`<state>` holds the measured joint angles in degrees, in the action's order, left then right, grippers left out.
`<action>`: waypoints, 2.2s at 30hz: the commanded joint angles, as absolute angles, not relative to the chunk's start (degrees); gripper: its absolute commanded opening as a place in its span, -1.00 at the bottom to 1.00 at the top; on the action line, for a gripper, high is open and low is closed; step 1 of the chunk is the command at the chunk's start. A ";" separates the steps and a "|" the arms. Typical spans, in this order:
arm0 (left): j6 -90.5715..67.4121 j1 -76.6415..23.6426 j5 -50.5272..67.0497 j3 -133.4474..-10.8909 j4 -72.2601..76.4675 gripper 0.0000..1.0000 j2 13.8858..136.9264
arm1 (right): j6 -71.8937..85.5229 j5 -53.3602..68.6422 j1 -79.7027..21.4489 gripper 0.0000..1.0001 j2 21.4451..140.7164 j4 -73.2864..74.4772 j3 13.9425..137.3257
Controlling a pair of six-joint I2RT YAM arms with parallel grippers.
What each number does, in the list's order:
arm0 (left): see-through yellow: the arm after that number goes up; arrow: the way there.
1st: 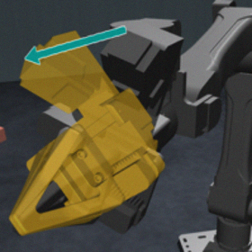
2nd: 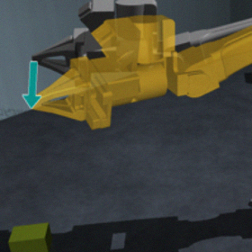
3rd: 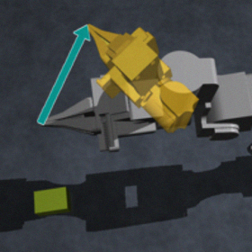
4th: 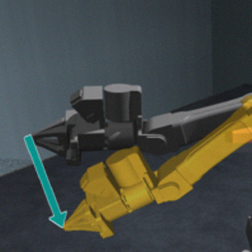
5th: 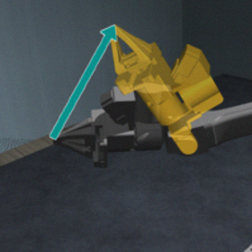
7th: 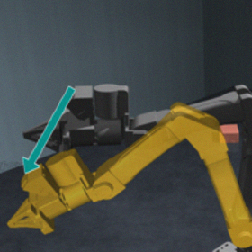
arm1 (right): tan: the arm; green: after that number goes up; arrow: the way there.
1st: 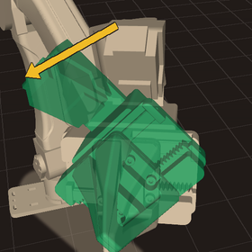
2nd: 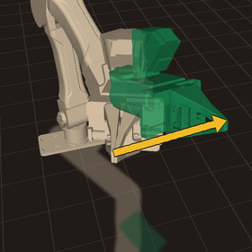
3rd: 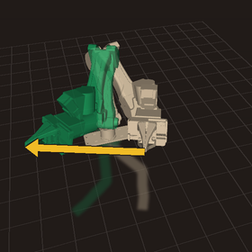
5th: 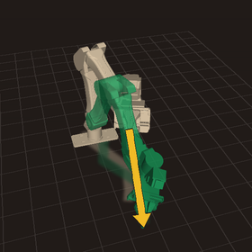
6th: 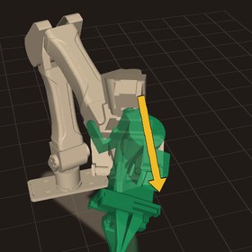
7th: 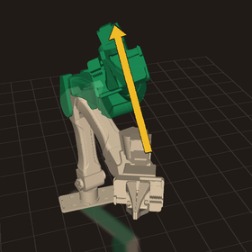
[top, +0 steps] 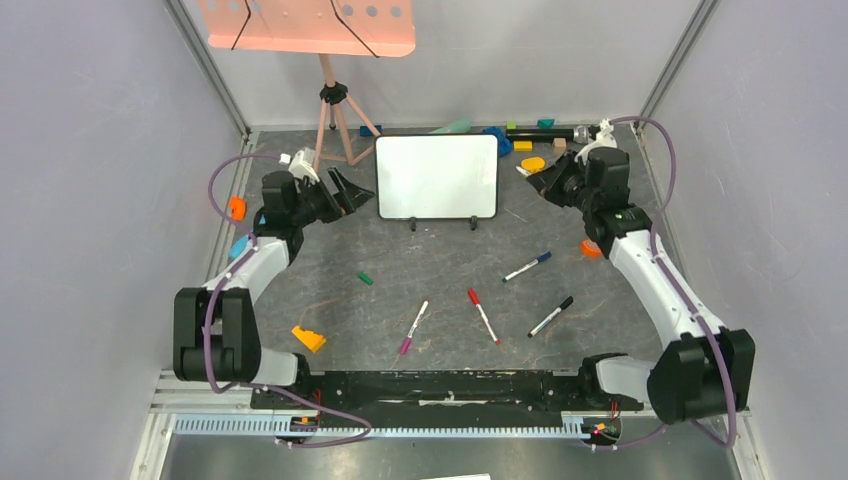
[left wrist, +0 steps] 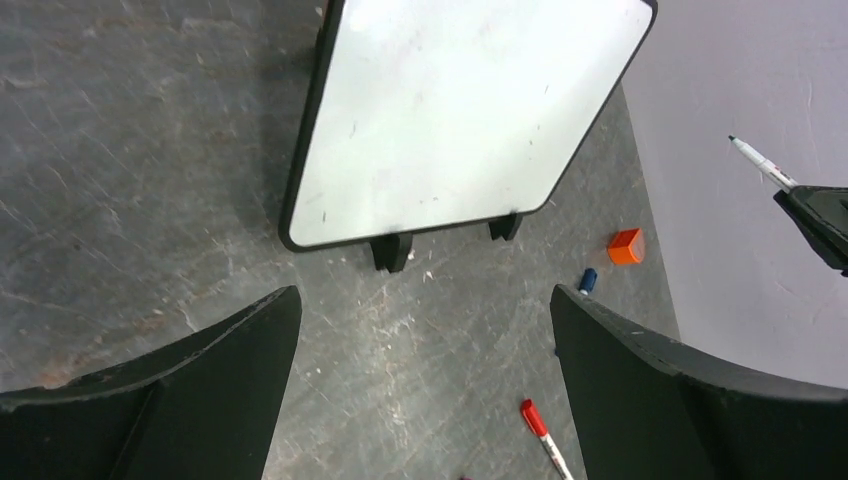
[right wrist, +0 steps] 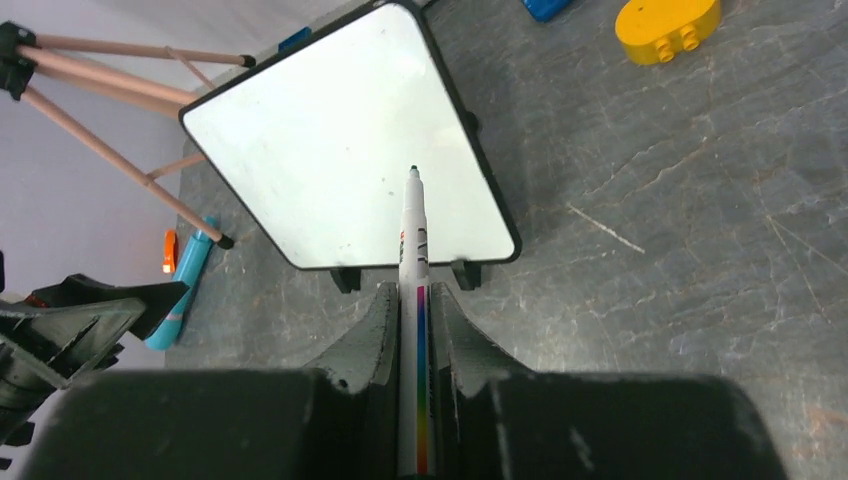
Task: Write a sentence on the whiteboard
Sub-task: Move the whiteboard to the center of the board.
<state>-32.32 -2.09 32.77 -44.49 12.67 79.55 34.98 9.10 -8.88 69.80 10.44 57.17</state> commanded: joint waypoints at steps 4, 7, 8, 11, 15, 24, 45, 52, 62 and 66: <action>-28.01 -0.31 43.33 -49.85 25.29 0.94 88.03 | 39.22 12.48 -4.00 -1.00 78.50 1.97 61.20; -31.44 -0.09 49.70 -52.03 33.90 0.89 94.51 | 41.81 13.61 -3.14 -1.00 82.73 -1.99 62.09; -32.16 -0.09 50.04 -53.10 34.46 0.88 96.39 | 42.50 13.83 -3.16 -1.00 84.43 -2.98 62.49; -32.53 -0.09 51.11 -55.34 36.91 0.88 100.20 | 44.51 15.30 -3.16 -1.00 89.85 -6.19 64.06; -31.24 -0.09 52.31 -59.29 36.76 0.82 104.76 | 44.73 17.67 -3.16 -1.00 96.84 -8.42 68.43; -29.18 -0.09 50.73 -64.27 34.40 0.70 112.09 | 44.30 20.02 -2.85 -1.00 106.94 -9.54 76.35; -40.84 -0.09 59.77 -69.97 50.38 0.25 123.25 | 47.84 27.88 -4.92 -1.00 114.43 -11.90 78.03; -39.94 -0.66 60.05 -66.66 51.16 -0.03 122.20 | 47.83 28.71 -5.00 -1.00 112.95 -12.46 75.13; -38.36 -2.28 60.15 -62.34 52.60 -0.52 120.19 | 47.65 30.44 -5.10 -1.00 110.97 -13.08 71.91; -36.11 -2.93 60.22 -62.28 48.12 -0.79 119.50 | 46.75 31.79 -5.09 -1.00 110.19 -12.44 71.26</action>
